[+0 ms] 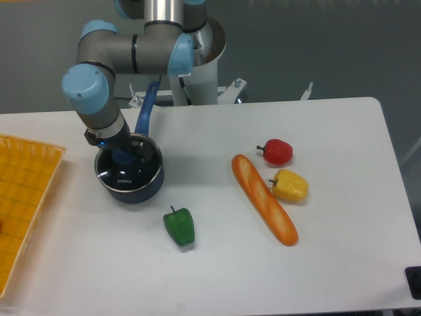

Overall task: Open the lid
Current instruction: 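Close the gripper on the blue knob of the glass lid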

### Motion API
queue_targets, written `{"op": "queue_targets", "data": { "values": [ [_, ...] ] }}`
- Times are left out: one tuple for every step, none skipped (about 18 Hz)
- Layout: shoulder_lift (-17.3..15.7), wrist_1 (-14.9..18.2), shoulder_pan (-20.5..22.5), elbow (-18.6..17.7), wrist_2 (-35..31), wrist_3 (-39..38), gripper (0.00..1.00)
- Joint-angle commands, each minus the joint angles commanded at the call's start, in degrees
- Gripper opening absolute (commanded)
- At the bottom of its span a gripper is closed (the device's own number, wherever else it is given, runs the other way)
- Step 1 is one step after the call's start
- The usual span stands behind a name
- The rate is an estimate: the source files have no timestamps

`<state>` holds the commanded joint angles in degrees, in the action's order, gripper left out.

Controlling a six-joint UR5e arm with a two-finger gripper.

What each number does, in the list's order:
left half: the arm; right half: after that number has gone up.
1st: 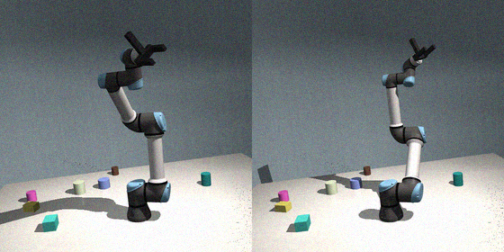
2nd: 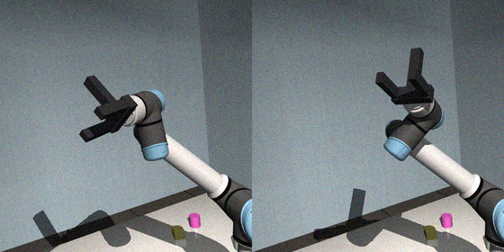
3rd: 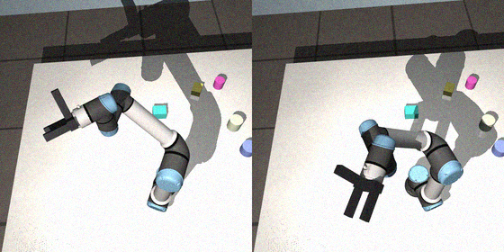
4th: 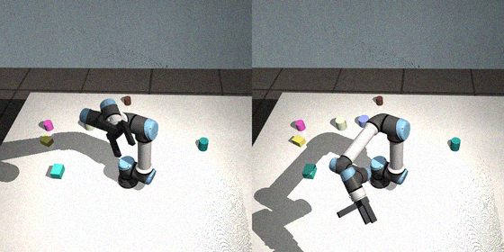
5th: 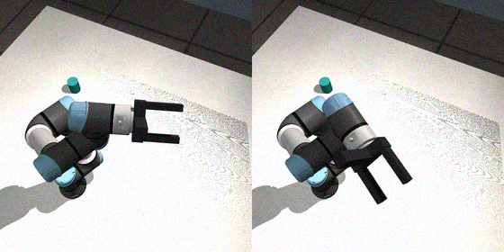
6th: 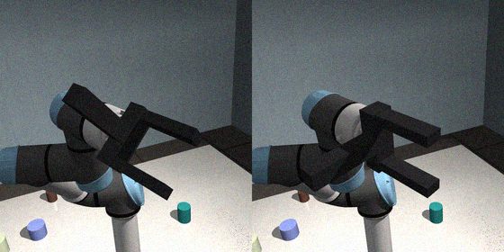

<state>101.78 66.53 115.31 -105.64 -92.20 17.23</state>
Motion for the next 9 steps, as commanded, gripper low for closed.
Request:
{"op": "queue_targets", "data": {
  "values": [
    [0.35,0.0,0.0,0.0,-0.09,-0.09,0.96],
    [0.44,0.0,-0.09,0.0,-0.09,0.0,0.92],
    [0.44,0.0,-0.09,0.0,0.0,0.0,0.89],
    [0.44,0.0,-0.09,0.0,0.0,0.09,0.88],
    [0.44,0.0,-0.09,0.0,0.0,0.52,0.85],
    [0.53,0.09,-0.09,0.0,0.0,1.22,0.84],
    [0.53,0.09,-0.09,0.0,0.0,1.93,0.82],
    [0.53,0.09,-0.09,0.09,0.09,2.37,0.81],
    [0.44,0.09,-0.09,0.09,0.09,2.46,0.79]
  ]
}}
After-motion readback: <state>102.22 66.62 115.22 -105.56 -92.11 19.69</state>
